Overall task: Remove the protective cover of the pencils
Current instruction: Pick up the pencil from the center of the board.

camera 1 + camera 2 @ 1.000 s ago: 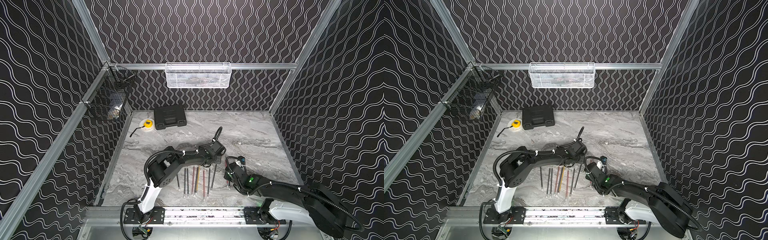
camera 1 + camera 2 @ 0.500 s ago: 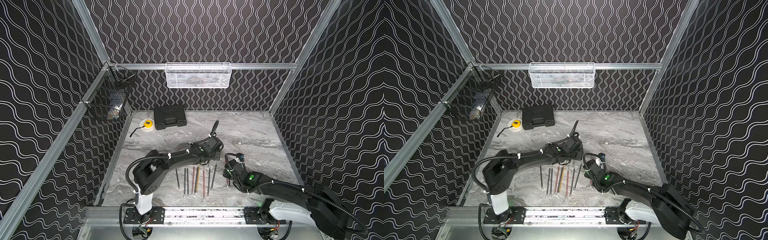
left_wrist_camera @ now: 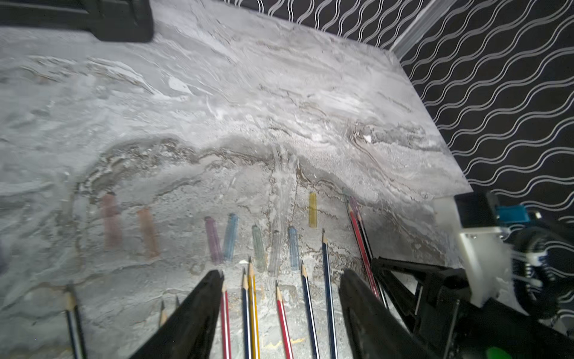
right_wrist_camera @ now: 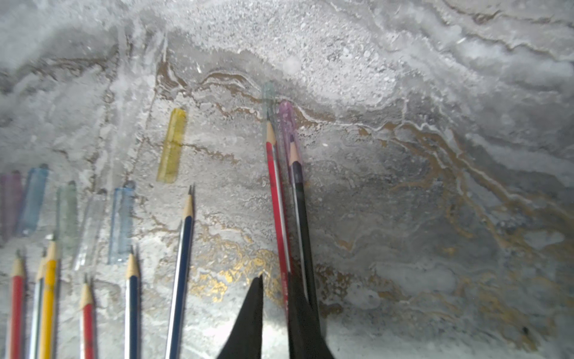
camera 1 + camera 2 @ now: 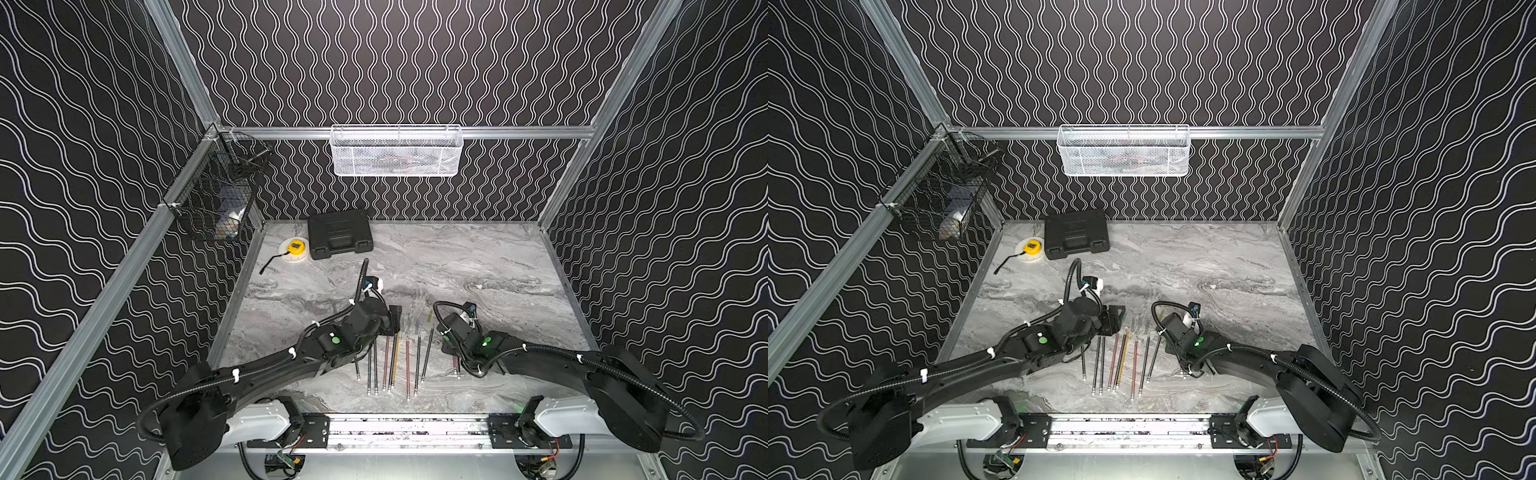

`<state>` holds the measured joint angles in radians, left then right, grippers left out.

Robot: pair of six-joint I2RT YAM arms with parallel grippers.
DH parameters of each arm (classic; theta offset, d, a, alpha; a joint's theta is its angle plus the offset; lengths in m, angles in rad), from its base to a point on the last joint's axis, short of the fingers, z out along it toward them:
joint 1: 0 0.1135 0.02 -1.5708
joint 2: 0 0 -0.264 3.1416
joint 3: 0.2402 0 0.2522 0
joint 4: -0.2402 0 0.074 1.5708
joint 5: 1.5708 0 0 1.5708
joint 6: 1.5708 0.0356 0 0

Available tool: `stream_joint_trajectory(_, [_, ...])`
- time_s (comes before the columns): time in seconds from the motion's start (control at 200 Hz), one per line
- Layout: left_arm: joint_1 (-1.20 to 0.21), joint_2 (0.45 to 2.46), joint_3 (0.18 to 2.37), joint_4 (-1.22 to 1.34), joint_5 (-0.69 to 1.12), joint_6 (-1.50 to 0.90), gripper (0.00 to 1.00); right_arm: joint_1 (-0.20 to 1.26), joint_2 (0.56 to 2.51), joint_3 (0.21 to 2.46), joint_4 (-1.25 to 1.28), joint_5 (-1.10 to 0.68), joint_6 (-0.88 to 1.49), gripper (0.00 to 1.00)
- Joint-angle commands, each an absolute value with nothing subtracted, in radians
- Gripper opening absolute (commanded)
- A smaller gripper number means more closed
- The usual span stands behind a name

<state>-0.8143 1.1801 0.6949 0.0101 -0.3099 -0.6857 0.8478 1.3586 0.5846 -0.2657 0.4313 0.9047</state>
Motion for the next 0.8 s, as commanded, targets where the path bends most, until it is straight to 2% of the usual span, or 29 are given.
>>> stream_joint_trajectory(0.0, [-0.809, 1.147, 0.672, 0.033, -0.343, -0.709, 0.65, 0.847, 1.383, 0.596, -0.291, 0.433, 0.892, 0.17])
stream_joint_trajectory(0.555, [-0.796, 1.180, 0.677, 0.059, -0.284, -0.716, 0.65, 0.847, 1.573, 0.676, -0.281, 0.389, 0.867, 0.13])
stream_joint_trajectory(0.796, [-0.788, 1.157, 0.672, 0.057, -0.270, -0.715, 0.65, 0.848, 1.591, 0.685, -0.270, 0.373, 0.867, 0.03])
